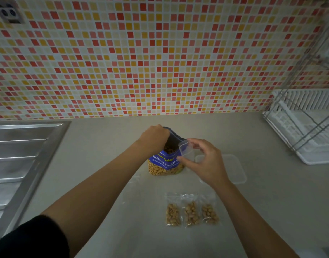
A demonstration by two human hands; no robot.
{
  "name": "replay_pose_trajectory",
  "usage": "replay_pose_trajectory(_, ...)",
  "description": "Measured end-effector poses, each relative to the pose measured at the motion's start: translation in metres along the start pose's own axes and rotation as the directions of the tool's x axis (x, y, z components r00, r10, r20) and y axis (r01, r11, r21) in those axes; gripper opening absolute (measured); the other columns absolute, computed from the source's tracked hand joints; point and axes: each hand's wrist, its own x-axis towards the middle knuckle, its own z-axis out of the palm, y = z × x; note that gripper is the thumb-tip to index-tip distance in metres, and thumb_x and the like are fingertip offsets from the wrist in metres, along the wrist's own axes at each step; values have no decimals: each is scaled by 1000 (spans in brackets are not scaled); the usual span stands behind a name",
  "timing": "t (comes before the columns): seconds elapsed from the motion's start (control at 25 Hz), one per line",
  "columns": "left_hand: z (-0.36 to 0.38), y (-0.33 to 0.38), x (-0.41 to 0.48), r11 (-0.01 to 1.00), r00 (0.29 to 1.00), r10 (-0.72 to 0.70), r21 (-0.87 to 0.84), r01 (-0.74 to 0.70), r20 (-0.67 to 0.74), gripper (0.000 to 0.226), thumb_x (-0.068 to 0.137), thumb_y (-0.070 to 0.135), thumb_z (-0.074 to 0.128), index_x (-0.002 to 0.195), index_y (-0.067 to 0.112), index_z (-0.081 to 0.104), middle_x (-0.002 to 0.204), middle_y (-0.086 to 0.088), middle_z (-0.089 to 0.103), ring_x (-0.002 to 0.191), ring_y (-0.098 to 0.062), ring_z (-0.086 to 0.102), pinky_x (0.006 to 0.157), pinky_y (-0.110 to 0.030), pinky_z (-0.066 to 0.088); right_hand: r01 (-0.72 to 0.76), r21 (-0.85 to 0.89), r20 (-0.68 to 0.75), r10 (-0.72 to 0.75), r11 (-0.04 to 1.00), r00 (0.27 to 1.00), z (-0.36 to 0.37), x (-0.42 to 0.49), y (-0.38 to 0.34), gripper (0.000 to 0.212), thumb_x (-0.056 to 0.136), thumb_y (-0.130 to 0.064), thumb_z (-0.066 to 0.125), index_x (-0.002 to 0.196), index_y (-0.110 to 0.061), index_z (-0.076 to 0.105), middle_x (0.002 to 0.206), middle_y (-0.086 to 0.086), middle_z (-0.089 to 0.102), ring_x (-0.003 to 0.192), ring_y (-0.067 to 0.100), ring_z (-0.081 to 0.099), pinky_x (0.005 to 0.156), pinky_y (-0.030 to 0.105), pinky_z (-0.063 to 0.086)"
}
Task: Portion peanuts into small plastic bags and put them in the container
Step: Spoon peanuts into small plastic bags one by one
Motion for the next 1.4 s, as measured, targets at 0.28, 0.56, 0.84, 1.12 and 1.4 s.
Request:
replay_pose_trajectory(0.28,2,-9,8,817,924,-382,-475,327,-20,23,92,17,50,103,1,63,93,-12,64,79,-20,57,71,-27,48,-96,49,-40,98,994,994,-5,-2,7,57,62,-39,83,111,-21,63,100,-5,66,95,2,62,81,7,45)
replay_pose_trajectory(0.56,-3,-27,-4,641,917,-398,-718,271,-10,23,89,8,50,96,1,70,97,-10,67,94,-22,59,79,-32,49,-170,63,-69,174,983,982,-4,-3,9,57,62,-38,83,113,-22,62,101,-6,64,94,4,62,79,10,48)
replay_pose_trajectory(0.84,7,-48,-20,453,878,-476,-844,287,42,19,94,8,45,91,4,64,89,-5,60,91,-17,52,75,-29,43,-178,50,-61,181,983,982,6,0,1,56,64,-36,83,114,-21,62,100,-9,63,92,0,60,76,10,47)
replay_pose_trajectory(1.12,23,-73,-29,295,837,-540,-912,283,86,21,97,13,42,92,8,62,78,-4,56,80,-16,49,64,-24,42,-151,10,-47,152,988,987,11,1,-6,55,64,-34,82,113,-19,61,99,-10,61,92,-4,56,76,13,46)
replay_pose_trajectory(1.4,22,-77,-32,307,828,-554,-903,300,87,22,97,14,41,91,8,62,73,-4,54,67,-13,46,60,-22,40,-148,-56,1,148,987,989,17,7,-17,55,65,-34,82,113,-18,61,99,-10,59,88,-4,54,73,11,44)
